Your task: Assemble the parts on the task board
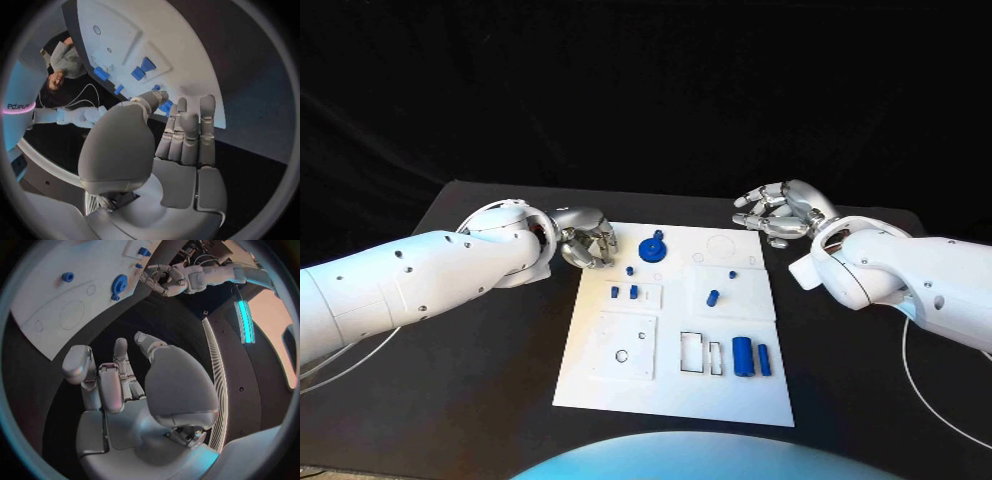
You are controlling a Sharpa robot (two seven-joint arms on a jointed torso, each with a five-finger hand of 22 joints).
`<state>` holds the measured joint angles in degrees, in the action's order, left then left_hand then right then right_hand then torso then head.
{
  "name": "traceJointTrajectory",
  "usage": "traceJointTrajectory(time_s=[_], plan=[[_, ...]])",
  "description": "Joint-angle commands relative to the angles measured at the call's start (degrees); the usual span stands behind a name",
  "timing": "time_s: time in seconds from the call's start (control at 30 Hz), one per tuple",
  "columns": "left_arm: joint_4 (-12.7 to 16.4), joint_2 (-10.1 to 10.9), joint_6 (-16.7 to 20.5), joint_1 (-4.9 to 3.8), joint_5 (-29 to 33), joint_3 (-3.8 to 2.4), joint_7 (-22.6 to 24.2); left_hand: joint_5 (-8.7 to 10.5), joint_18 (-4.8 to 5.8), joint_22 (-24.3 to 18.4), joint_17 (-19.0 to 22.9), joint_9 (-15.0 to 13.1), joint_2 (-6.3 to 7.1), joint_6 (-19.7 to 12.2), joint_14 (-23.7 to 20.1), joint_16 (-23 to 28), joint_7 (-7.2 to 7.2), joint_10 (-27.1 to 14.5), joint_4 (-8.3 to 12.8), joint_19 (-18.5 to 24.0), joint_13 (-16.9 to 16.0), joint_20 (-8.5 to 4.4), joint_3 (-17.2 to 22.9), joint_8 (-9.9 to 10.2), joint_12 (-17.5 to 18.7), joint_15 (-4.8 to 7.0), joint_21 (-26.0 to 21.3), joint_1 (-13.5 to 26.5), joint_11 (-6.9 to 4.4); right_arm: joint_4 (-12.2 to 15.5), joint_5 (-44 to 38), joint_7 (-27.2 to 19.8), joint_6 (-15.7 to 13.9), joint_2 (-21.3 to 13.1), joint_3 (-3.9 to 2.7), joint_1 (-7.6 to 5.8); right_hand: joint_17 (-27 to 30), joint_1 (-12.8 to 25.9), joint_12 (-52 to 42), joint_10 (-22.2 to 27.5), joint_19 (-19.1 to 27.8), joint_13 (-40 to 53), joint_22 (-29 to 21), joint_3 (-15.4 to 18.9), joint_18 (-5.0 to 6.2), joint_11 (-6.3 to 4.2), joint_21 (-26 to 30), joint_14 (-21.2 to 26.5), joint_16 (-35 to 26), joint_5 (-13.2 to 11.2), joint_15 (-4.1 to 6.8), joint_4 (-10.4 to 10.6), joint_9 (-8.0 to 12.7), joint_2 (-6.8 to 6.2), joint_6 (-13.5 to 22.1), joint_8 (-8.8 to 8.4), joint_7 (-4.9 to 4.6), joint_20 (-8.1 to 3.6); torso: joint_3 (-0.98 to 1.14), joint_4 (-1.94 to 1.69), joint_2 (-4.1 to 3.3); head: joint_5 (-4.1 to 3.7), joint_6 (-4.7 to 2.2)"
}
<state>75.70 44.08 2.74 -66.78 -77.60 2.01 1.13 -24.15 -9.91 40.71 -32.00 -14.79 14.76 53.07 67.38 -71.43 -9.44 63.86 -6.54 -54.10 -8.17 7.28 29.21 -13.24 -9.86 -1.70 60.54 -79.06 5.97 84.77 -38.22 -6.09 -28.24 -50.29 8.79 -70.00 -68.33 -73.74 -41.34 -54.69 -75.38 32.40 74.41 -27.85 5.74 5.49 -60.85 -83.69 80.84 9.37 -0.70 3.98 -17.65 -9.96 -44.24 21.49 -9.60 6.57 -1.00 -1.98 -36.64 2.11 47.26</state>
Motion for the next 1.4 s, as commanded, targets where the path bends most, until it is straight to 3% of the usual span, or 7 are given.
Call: traceJointTrajectory(time_s=[0.03,0.2,0.4,0.53,0.67,0.87,1.4], plan=[[-0.35,0.71,6.76,-0.07,13.69,-0.21,2.57,0.71,-0.73,-1.29,4.32,-0.46,-0.64,2.28,-2.07,2.87,-0.06,0.65,0.37,0.9,-0.1,0.01,1.06,-1.34,-0.46,0.06,-1.45,-1.23,0.06,-0.51,-11.51,2.3,5.95,-0.36,0.0,0.08,0.02,-0.39,4.39,-0.17,-0.21,-3.53,0.19,-2.75,0.54,-0.6,0.0,-0.06,-0.23,-0.5,0.19,-1.17,0.28,-0.51,-3.11,0.42,-0.14,-0.14,0.03,-0.04,0.08,-1.07,-0.64],[-0.92,1.81,10.04,-0.1,32.81,-0.33,6.5,1.24,-0.69,-2.55,6.42,-0.68,-1.24,3.0,-3.57,6.98,0.0,1.69,0.62,1.63,-0.62,-0.32,1.7,-1.93,-1.9,0.31,-3.52,-1.63,-0.24,-0.81,-23.37,3.75,9.78,-0.89,0.0,0.23,-1.13,-0.23,16.3,-3.75,-1.66,-12.48,1.69,-7.61,0.05,-0.44,-2.07,-0.95,0.29,-2.04,0.08,-4.2,0.92,-1.12,-5.73,0.6,-0.05,-0.01,-0.01,0.07,0.12,-2.63,-1.28],[-0.94,3.36,5.5,-0.09,55.72,-0.38,12.63,1.49,-0.6,-4.22,7.64,-0.64,-1.3,2.28,-4.31,9.57,-0.27,1.33,-0.57,2.37,-0.85,0.22,-0.48,-1.77,-2.64,-0.11,-6.2,0.4,-0.07,0.19,-41.85,6.27,13.11,-1.54,-0.01,0.88,-2.8,1.23,23.19,-7.63,-3.53,-17.44,3.68,-8.04,-0.58,-0.5,-5.33,-1.88,1.08,-2.99,0.21,-5.29,1.6,-2.08,-7.76,-0.05,0.3,-0.2,-0.08,0.16,0.07,-4.08,-1.8],[0.37,4.33,3.42,-0.07,62.63,-0.39,15.61,1.5,-0.61,-4.97,7.78,-0.65,-1.22,2.05,-4.45,9.95,-0.24,1.15,-1.12,2.23,-0.91,0.34,-1.56,-1.74,-2.85,-0.16,-7.29,0.96,-0.06,1.25,-49.42,8.2,13.99,-1.77,-0.01,1.28,-2.79,2.28,26.39,-7.41,-3.71,-19.29,3.9,-7.63,-0.66,-0.12,-5.53,-1.99,1.05,-3.7,-0.07,-5.25,1.86,-3.04,-8.39,-0.41,0.17,-0.06,-0.08,0.14,0.03,-4.7,-1.92],[2.06,5.15,2.56,-0.04,66.41,-0.38,17.3,1.47,-0.61,-5.3,7.85,-0.66,-1.29,1.99,-4.66,10.17,-0.25,1.12,-1.25,2.19,-0.95,0.38,-1.9,-1.75,-2.97,-0.18,-7.77,0.98,-0.06,2.36,-53.76,9.9,14.46,-1.89,-0.02,1.67,-2.67,3.34,28.87,-7.12,-3.65,-20.61,3.89,-6.71,-0.63,0.22,-5.3,-1.97,0.96,-3.83,-0.36,-4.96,2.19,-4.04,-8.53,-1.01,0.11,0.2,-0.15,0.09,-0.04,-5.03,-1.92],[4.1,6.01,2.42,0.0,68.67,-0.37,18.57,1.42,-0.63,-5.55,7.89,-0.66,-1.45,1.94,-4.79,10.32,-0.26,1.11,-1.19,2.11,-1.0,0.38,-2.03,-1.75,-3.1,-0.16,-8.12,0.69,-0.08,3.53,-56.72,11.35,13.83,-1.6,-0.02,2.34,-2.72,3.57,29.46,-6.93,-3.7,-21.01,3.96,-6.2,-0.64,0.28,-5.36,-1.99,0.97,-3.66,-0.42,-4.89,2.35,-4.35,-8.53,-1.32,0.09,0.26,-0.11,0.02,-0.02,-5.36,-1.89],[5.3,6.89,3.27,0.01,69.35,-0.36,18.89,1.39,-0.63,-5.82,7.95,-0.64,-1.61,1.78,-4.9,10.5,-0.43,0.95,-1.04,1.93,-1.03,0.36,-2.2,-1.69,-3.19,-0.18,-8.48,0.27,0.0,2.98,-58.57,12.78,12.99,0.37,-0.02,3.46,-3.44,2.47,30.22,-7.61,-4.39,-21.76,4.68,-6.6,-0.89,0.26,-6.61,-2.24,1.33,-2.91,-0.43,-5.18,2.58,-3.21,-9.15,-1.73,0.1,0.31,-0.06,0.09,-0.06,-4.75,-1.51]])
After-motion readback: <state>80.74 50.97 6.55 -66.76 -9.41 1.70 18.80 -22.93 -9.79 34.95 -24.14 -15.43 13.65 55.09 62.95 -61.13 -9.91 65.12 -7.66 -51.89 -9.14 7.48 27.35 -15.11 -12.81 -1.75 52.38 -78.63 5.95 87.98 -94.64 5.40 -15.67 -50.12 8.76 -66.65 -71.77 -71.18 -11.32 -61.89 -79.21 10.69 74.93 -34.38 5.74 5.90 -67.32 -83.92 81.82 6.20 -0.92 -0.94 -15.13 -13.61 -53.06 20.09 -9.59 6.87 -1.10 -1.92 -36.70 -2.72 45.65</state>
